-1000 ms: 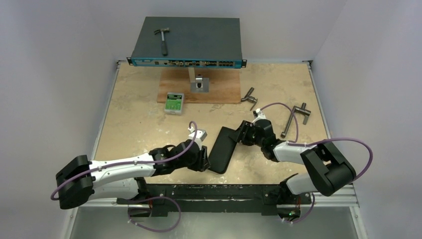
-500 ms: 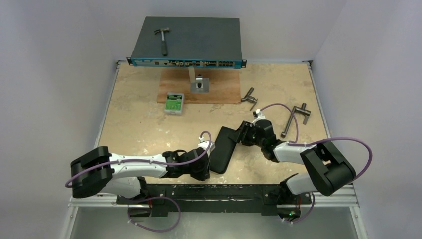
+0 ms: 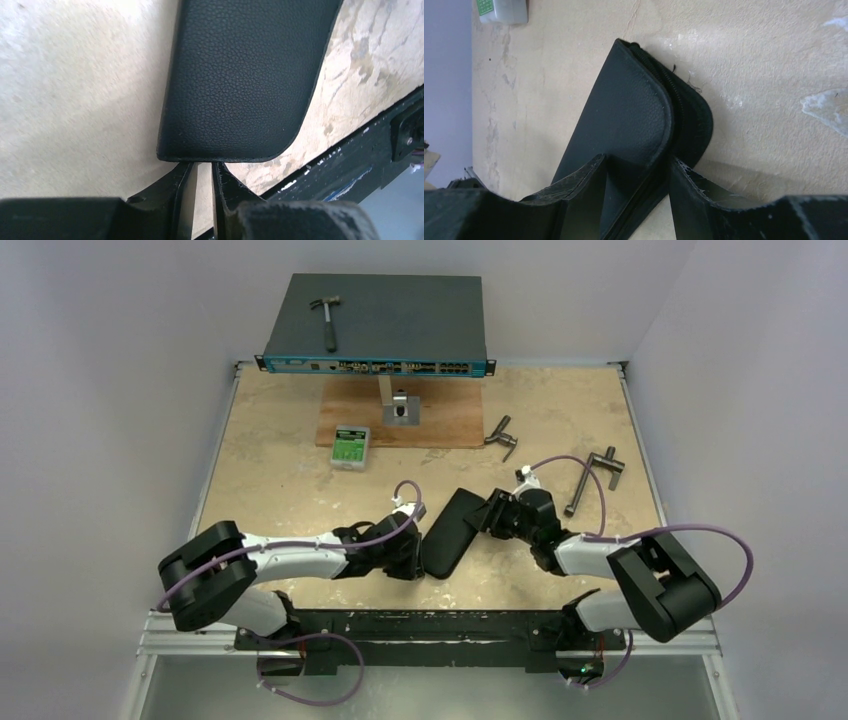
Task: Sort the hair-cutting tools
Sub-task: Adjust the hairdressing tool bag at the center of the board.
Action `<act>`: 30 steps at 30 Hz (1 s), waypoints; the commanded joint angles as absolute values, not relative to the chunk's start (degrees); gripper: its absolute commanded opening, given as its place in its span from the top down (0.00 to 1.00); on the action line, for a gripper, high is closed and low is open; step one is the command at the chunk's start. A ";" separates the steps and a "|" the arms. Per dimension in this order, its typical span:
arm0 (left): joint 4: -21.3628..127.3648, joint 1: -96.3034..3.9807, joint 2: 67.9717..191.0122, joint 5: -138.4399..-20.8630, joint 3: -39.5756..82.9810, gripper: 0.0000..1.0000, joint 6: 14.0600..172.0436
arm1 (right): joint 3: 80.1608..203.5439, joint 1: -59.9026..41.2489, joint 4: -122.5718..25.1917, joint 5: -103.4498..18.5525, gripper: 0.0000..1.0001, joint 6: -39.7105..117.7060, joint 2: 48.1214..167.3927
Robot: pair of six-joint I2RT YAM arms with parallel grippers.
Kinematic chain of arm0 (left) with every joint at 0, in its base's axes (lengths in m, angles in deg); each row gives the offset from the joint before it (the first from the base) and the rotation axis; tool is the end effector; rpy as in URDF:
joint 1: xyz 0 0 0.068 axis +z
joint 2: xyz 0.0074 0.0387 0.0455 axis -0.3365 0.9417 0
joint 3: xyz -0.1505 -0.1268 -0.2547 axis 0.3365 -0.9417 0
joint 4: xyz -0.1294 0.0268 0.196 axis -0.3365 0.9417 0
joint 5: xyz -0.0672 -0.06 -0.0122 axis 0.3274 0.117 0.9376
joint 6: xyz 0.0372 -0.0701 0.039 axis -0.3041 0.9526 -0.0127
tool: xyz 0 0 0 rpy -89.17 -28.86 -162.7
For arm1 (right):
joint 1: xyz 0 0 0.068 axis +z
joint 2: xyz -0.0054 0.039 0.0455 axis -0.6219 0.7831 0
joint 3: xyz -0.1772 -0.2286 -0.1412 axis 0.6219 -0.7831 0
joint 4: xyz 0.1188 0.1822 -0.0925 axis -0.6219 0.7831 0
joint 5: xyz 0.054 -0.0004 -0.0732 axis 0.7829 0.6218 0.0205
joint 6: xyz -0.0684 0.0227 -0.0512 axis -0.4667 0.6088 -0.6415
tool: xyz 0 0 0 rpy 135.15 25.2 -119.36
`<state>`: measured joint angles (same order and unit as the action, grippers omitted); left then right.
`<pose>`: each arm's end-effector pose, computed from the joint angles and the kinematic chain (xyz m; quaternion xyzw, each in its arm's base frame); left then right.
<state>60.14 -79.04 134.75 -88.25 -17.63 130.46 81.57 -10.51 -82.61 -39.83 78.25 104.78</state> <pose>0.1287 -0.2164 0.1807 0.0849 0.9442 -0.2565 0.1886 0.2056 0.1250 0.1805 0.0910 0.8564 0.3640 0.3547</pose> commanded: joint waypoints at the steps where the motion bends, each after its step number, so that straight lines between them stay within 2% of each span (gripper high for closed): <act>1: 57.72 -75.38 136.59 -91.87 -15.00 0.82 129.56 | 78.79 -10.01 -79.06 -36.64 0.54 78.68 103.80; 12: 63.06 -65.28 140.36 -96.36 -10.90 0.79 135.03 | 79.81 -9.99 -73.38 -37.06 0.45 77.53 97.89; 17: 67.84 -62.13 139.66 -100.45 -9.06 0.78 136.27 | 83.09 -9.99 -63.63 -39.31 0.35 76.29 89.86; 23: 71.98 -60.71 133.85 -103.96 -11.23 0.77 137.97 | 90.78 -10.11 -50.23 -44.55 0.30 74.56 81.56; 26: 71.97 -60.71 130.36 -102.69 -12.97 0.77 137.75 | 93.84 -10.62 -45.24 -49.08 0.28 73.67 80.00; 30: 67.89 -60.79 125.94 -95.85 -16.47 0.78 136.59 | 95.26 -13.76 -46.70 -52.03 0.29 74.27 82.47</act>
<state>70.92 -60.92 130.05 -100.71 -13.58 136.78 93.14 -11.27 -49.80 -46.60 75.08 80.67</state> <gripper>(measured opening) 0.230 0.718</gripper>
